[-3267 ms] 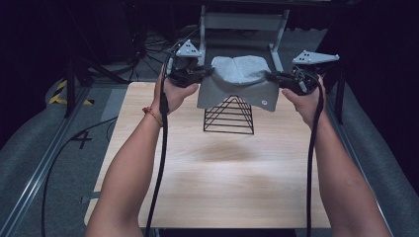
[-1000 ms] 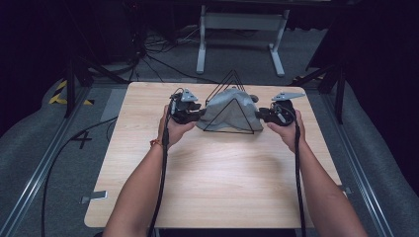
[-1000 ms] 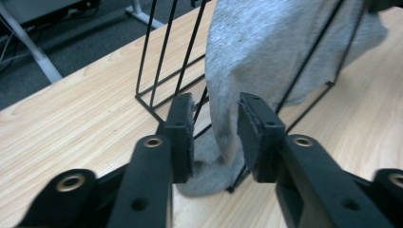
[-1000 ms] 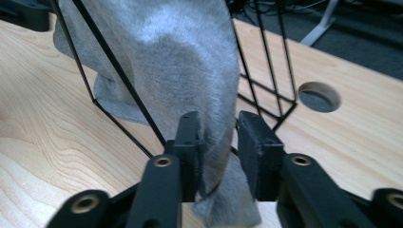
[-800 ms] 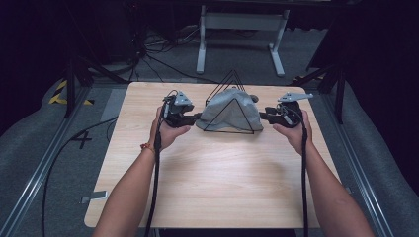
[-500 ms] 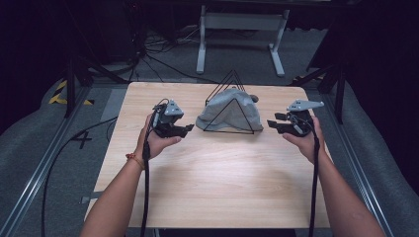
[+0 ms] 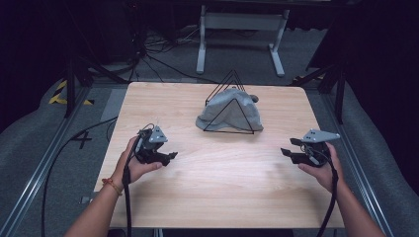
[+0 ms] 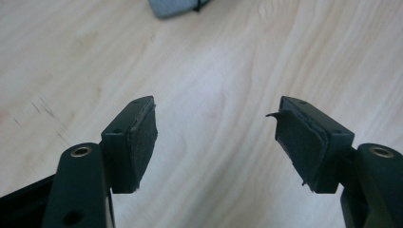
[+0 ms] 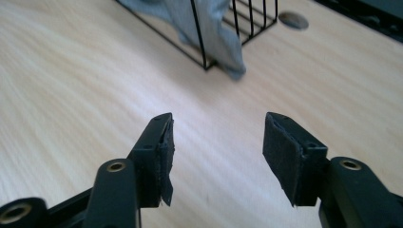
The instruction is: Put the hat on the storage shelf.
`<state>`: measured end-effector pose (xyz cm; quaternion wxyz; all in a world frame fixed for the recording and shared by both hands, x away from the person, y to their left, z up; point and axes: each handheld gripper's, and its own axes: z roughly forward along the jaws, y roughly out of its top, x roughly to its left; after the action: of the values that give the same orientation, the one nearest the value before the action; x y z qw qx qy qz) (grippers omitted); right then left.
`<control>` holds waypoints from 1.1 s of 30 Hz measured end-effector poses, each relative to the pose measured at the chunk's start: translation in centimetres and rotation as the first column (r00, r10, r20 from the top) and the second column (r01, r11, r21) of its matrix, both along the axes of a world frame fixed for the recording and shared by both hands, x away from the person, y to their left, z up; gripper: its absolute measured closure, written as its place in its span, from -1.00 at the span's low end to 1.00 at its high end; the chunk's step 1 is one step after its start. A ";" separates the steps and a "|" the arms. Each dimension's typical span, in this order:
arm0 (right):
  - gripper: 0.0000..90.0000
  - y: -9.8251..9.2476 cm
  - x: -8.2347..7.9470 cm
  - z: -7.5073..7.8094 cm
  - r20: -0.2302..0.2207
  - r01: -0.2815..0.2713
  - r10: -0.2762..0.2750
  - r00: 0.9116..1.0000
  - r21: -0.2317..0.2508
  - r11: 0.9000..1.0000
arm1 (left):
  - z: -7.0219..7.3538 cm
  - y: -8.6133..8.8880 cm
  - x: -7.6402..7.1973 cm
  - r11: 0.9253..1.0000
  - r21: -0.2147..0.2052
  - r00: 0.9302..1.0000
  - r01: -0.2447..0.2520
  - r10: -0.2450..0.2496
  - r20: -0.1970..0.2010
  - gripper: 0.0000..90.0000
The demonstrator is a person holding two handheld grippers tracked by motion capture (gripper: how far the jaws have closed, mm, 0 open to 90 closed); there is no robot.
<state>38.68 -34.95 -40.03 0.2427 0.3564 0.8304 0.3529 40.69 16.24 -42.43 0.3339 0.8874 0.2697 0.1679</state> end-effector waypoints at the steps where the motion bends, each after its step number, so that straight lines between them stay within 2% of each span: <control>1: -0.03 -0.4 -0.4 -0.4 -0.006 0.004 -0.004 1.000 -0.005 1.000 | -0.5 0.1 -0.6 1.000 0.008 1.000 0.007 -0.007 -0.006 -0.32; 6: -0.07 -2.2 -2.4 -2.6 -0.031 0.048 -0.048 0.998 0.025 0.999 | -2.5 0.4 -2.2 1.000 0.007 1.000 -0.009 0.009 -0.018 -0.32; 9: -0.11 -2.9 -3.5 -3.9 -0.058 0.058 -0.057 0.997 0.011 0.998 | -3.6 0.8 -3.1 1.000 -0.008 0.999 -0.007 0.007 -0.031 -0.34; 10: -0.11 -3.2 -4.0 -4.3 -0.068 0.060 -0.058 0.996 0.024 0.998 | -3.8 1.0 -3.2 1.000 -0.013 0.999 -0.004 0.004 -0.042 -0.36; 14: -0.16 -3.8 -5.3 -5.3 -0.080 0.067 -0.066 0.995 0.011 0.998 | -4.7 1.7 -3.9 0.998 -0.062 0.996 -0.009 0.004 -0.089 -0.40; 16: -0.18 -4.2 -6.0 -5.6 -0.089 0.069 -0.066 0.994 0.028 0.997 | -4.8 2.0 -4.2 0.999 -0.049 0.996 0.003 -0.007 -0.085 -0.45; 18: -0.23 -4.6 -6.7 -6.2 -0.099 0.076 -0.072 0.992 0.035 0.996 | -5.1 2.3 -4.4 0.998 -0.067 0.996 -0.011 0.005 -0.087 -0.51; 19: -0.26 -4.7 -6.9 -6.4 -0.101 0.079 -0.073 0.992 0.054 0.995 | -5.2 2.4 -4.5 0.997 -0.079 0.996 -0.024 0.017 -0.082 -0.56; 20: -0.27 -4.9 -7.1 -6.5 -0.103 0.083 -0.075 0.992 0.073 0.994 | -5.4 2.5 -4.6 0.994 -0.096 0.995 -0.045 0.036 -0.093 -0.59; 22: -0.31 -5.0 -7.3 -6.6 -0.097 0.087 -0.079 0.992 0.073 0.994 | -5.6 2.7 -4.8 0.994 -0.103 0.997 -0.045 0.038 -0.069 -0.61; 23: -0.34 -5.1 -7.3 -6.7 -0.096 0.090 -0.082 0.992 0.077 0.993 | -5.6 2.7 -4.9 0.992 -0.109 0.996 -0.059 0.050 -0.080 -0.62; 33: -0.40 -5.1 -7.1 -6.7 -0.102 0.098 -0.089 0.991 0.083 0.992 | -5.6 2.7 -4.9 0.992 -0.113 0.995 -0.064 0.055 -0.082 -0.62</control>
<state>31.53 -40.08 -46.70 0.2018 0.4224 0.8073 0.3593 35.75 18.90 -48.05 0.3686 0.8641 0.3183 0.1268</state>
